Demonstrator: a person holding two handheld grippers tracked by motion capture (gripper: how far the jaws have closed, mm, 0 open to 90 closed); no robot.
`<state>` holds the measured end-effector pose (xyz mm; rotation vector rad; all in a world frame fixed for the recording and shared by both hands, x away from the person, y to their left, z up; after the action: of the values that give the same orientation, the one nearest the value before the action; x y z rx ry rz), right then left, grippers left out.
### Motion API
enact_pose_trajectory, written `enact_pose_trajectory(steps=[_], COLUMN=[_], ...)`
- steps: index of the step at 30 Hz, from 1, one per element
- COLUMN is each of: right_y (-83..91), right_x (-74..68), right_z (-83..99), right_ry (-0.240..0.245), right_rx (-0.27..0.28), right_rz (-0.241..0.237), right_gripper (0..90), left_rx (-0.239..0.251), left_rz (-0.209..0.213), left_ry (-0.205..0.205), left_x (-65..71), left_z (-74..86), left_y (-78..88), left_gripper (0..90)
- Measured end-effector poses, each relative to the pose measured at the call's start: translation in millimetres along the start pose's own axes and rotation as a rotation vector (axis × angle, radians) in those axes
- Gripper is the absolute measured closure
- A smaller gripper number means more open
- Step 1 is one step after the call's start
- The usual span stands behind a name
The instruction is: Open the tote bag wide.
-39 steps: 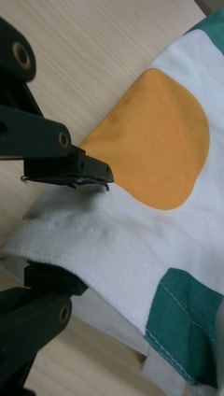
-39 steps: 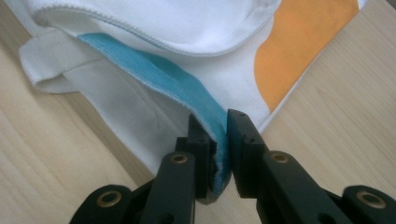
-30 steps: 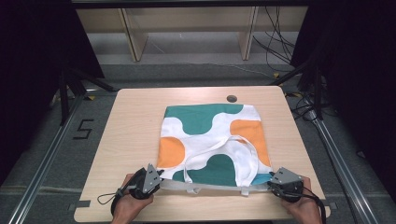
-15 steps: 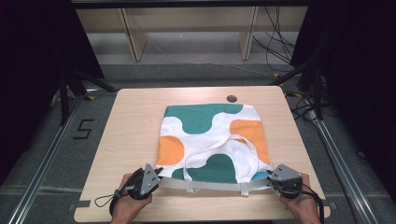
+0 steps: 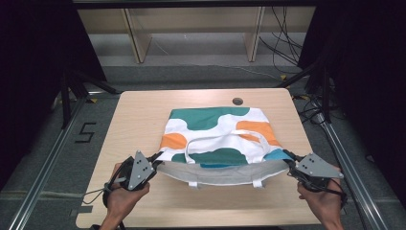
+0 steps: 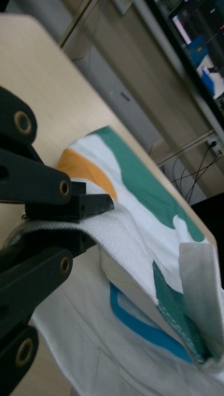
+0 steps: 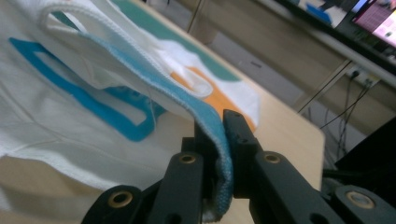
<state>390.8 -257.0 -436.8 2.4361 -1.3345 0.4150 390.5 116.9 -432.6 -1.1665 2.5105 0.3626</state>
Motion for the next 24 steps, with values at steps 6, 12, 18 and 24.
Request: enact_pose_trajectory(steps=[6, 12, 18, 24], right_y=[4.8, 7.8, 9.5, 11.3], right_x=[24.6, 52.2, 63.9, 68.9], right_z=[-41.7, -91.9, -120.4, -142.3], right_ry=[0.028, 0.082, 0.124, 0.136], right_rx=[0.085, 0.136, 0.162, 0.184], right_rz=[0.063, 0.096, 0.100, 0.096], right_gripper=[85.7, 85.7, 85.7, 85.8], left_rx=[0.099, 0.165, 0.216, 0.235], left_rz=[-0.044, -0.061, -0.097, -0.127], left_ry=[0.001, -0.064, -0.104, -0.104], left_x=[-18.3, -39.1, -54.5, -66.7], left_z=[-41.7, -84.1, -116.0, -137.3], left_y=[-1.5, -1.6, 4.6, 11.1], left_gripper=[87.0, 87.0, 87.1, 87.1])
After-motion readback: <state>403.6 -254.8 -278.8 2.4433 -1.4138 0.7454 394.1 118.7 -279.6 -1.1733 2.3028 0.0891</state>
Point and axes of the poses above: each handheld gripper's, and its own axes: y roughly backward along the jaws, z roughly out of its underside, x roughly to its right, the point moved 10 cm from there along -y, roughly forward along the jaws, and after that the axes turned 15 degrees about x, right-handed, at the moved point
